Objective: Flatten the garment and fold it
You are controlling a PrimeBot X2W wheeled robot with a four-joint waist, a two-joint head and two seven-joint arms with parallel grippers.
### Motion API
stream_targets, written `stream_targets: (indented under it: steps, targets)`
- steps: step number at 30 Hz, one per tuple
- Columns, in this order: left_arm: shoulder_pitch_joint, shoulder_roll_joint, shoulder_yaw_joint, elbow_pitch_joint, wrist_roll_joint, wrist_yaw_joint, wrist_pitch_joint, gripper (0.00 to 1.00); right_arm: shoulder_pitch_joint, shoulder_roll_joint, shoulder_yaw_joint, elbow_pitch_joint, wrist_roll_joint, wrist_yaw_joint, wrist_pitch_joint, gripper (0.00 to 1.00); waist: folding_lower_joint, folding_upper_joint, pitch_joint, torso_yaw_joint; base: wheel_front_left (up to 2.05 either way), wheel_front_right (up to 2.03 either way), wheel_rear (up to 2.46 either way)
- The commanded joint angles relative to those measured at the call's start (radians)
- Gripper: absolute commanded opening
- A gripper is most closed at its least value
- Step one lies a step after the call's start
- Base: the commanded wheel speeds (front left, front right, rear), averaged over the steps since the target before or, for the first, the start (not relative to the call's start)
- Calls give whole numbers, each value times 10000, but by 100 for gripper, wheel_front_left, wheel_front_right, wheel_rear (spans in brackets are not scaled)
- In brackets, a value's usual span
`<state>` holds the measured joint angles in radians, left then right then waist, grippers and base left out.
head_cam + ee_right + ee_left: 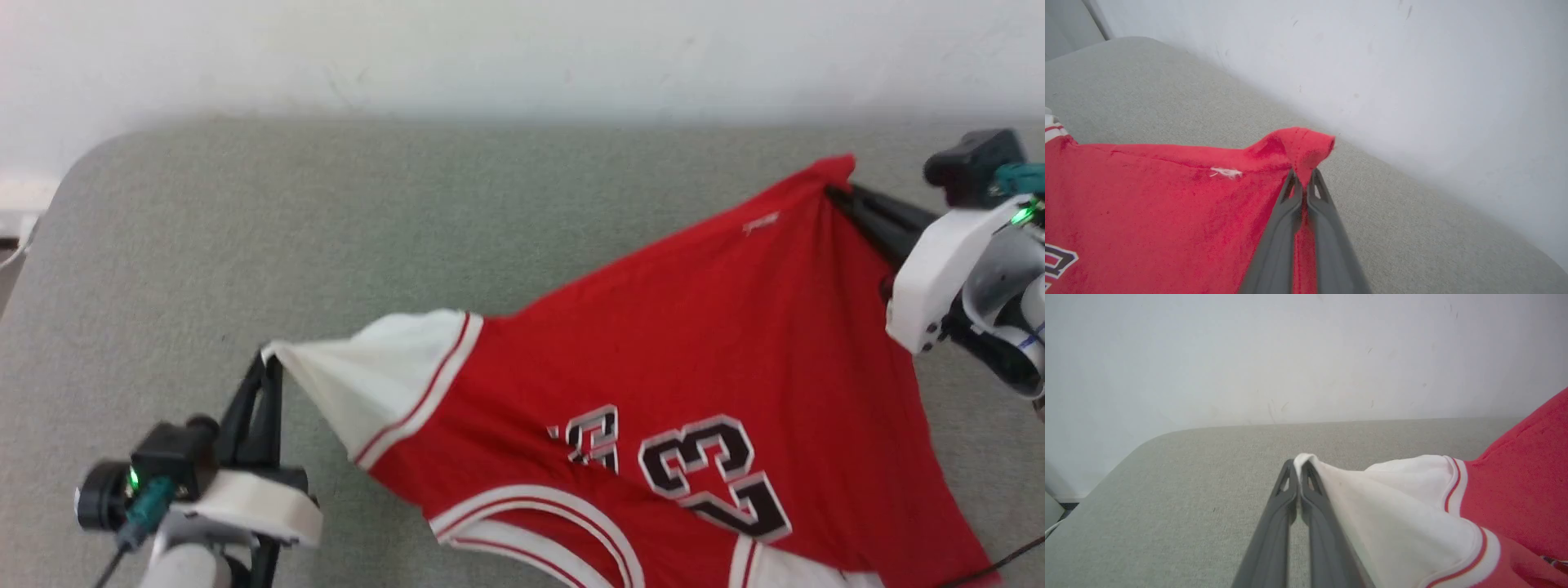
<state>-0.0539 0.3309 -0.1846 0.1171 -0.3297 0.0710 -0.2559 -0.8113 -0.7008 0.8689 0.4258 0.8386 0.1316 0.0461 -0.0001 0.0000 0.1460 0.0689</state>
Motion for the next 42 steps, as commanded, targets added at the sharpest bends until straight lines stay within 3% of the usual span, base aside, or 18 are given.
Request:
stream_targets:
  steps: [1, 7, 15, 22, 33, 42]
  targets:
    - [-359, 108, 98, -179, 102, -32, -47, 0, 122, 7, -204, -71, -117, -9, -261, 0, 1, 0, -442, -436, 0, 0, 0]
    - [-1849, 344, 146, -749, 323, -45, 101, 0, -7, 262, -1125, -301, -659, -9, -1069, 0, 1, 0, -654, -685, 0, 0, 0]
    - [-5019, 477, -143, -553, 762, -368, 409, 0, -572, 861, -2594, -456, -1805, -9, -1320, 0, 1, 0, -396, -958, 0, 0, 0]
    - [-8251, 447, -236, 259, 1043, -607, 558, 0, -1764, 1430, -3830, -550, -2516, -9, -1131, 0, 1, 0, 758, -1216, 0, 0, 0]
    - [-13700, 453, -333, 1932, 1617, -914, 469, 0, -5178, 2121, -5316, -294, -3828, -9, -856, 0, 1, 0, 3274, -1543, 0, 0, 0]
    - [-16605, 530, -377, 3297, 1902, -1118, 104, 0, -7610, 2305, -5671, 703, -4666, -9, -1047, 0, 1, 0, 4176, -1533, 0, 0, 0]
